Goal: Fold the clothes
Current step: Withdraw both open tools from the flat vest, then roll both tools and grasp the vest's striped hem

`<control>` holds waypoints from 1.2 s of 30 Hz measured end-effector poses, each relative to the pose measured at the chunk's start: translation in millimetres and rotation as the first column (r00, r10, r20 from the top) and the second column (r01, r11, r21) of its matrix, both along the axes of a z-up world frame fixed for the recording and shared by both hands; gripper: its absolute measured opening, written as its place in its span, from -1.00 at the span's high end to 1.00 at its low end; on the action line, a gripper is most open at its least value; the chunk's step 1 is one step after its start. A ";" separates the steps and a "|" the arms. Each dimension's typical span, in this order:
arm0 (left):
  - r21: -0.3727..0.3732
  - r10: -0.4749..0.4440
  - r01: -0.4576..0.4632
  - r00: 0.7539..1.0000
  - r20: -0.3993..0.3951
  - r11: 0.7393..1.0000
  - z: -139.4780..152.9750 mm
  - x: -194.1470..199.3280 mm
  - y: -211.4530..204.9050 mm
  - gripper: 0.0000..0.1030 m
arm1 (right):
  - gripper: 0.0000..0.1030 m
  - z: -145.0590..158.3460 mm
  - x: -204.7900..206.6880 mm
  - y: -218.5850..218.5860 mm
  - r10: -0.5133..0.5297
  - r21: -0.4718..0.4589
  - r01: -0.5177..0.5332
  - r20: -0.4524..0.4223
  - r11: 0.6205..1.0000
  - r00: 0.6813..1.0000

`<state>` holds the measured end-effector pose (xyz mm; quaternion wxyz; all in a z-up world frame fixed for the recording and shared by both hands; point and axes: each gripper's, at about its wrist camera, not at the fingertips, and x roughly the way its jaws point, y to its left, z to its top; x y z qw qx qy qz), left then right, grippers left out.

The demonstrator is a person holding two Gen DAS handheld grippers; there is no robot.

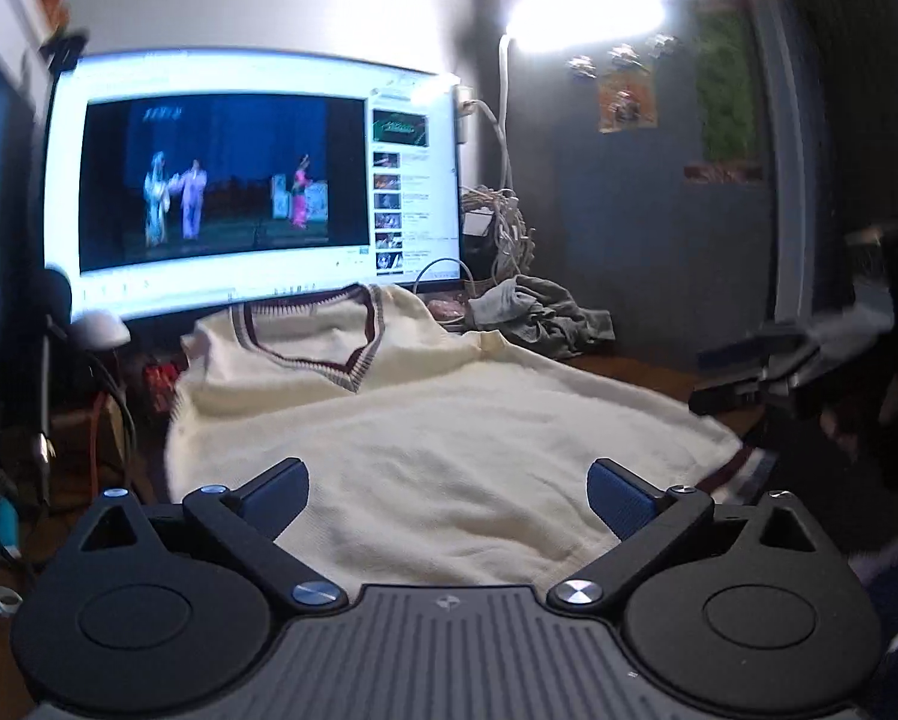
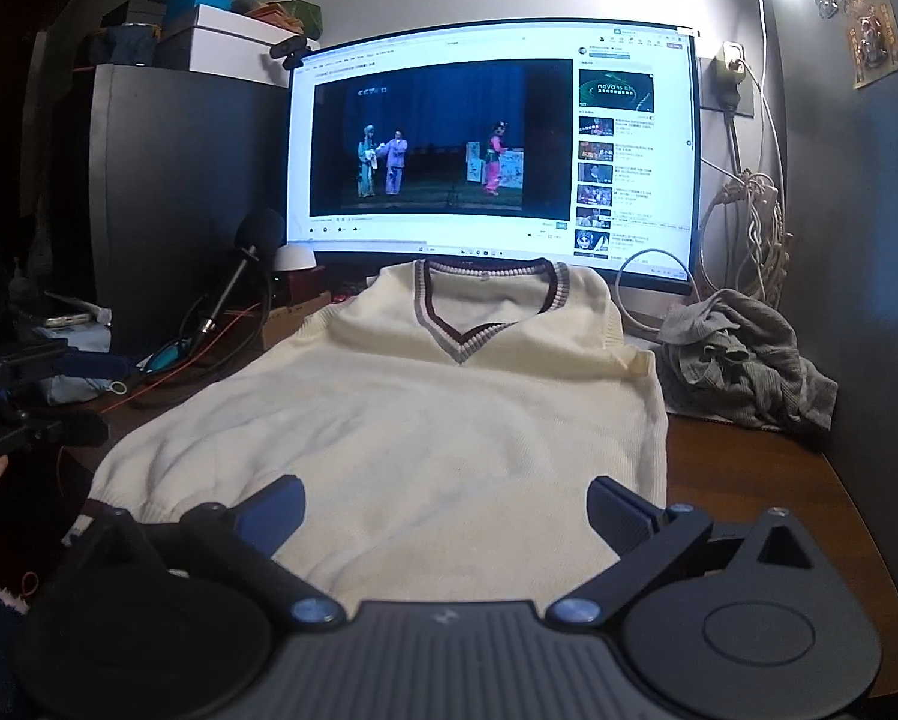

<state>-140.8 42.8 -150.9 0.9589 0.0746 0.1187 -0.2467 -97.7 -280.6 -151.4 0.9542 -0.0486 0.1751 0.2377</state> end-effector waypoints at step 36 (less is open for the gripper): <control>0.830 -0.508 0.098 0.828 0.239 0.550 -79.1 -44.6 3.2 -0.13 | -0.23 -103.8 -74.4 1.3 0.400 -0.803 0.049 0.348 0.594 0.848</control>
